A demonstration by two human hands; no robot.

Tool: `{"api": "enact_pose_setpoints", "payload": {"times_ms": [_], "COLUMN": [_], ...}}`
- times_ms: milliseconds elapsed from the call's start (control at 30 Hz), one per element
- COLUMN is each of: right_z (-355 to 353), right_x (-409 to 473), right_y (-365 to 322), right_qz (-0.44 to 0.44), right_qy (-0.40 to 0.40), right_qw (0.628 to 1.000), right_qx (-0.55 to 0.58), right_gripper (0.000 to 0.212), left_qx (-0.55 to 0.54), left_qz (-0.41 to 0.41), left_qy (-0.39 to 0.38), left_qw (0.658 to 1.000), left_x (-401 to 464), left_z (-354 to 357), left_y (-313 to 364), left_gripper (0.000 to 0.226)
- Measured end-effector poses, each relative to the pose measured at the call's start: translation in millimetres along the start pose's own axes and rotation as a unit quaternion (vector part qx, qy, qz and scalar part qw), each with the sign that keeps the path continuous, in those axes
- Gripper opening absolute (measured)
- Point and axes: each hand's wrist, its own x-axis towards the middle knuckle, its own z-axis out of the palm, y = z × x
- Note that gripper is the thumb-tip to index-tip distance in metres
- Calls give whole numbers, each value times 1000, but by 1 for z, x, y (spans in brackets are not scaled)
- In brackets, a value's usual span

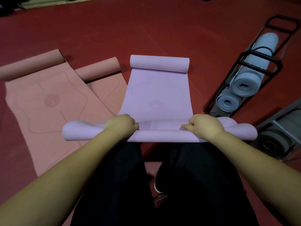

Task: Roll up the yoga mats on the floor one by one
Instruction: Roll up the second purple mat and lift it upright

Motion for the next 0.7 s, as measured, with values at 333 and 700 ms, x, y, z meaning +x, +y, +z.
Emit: {"api": "enact_pose_setpoints", "payload": {"times_ms": [333, 700], "right_z": [-8, -10], "right_x": [11, 11], "right_y": [3, 2], "right_qz": [22, 28], "right_qy": [-5, 28], "right_qw": [999, 999], "right_qx": [-35, 36], "right_gripper": [50, 62], "left_qx": [41, 28], "left_qz": [60, 74], "left_qy": [258, 244], "left_qw": [963, 967], "left_x": [-29, -39], "left_z": [1, 33], "left_y": [1, -11], "left_gripper": [48, 45]}}
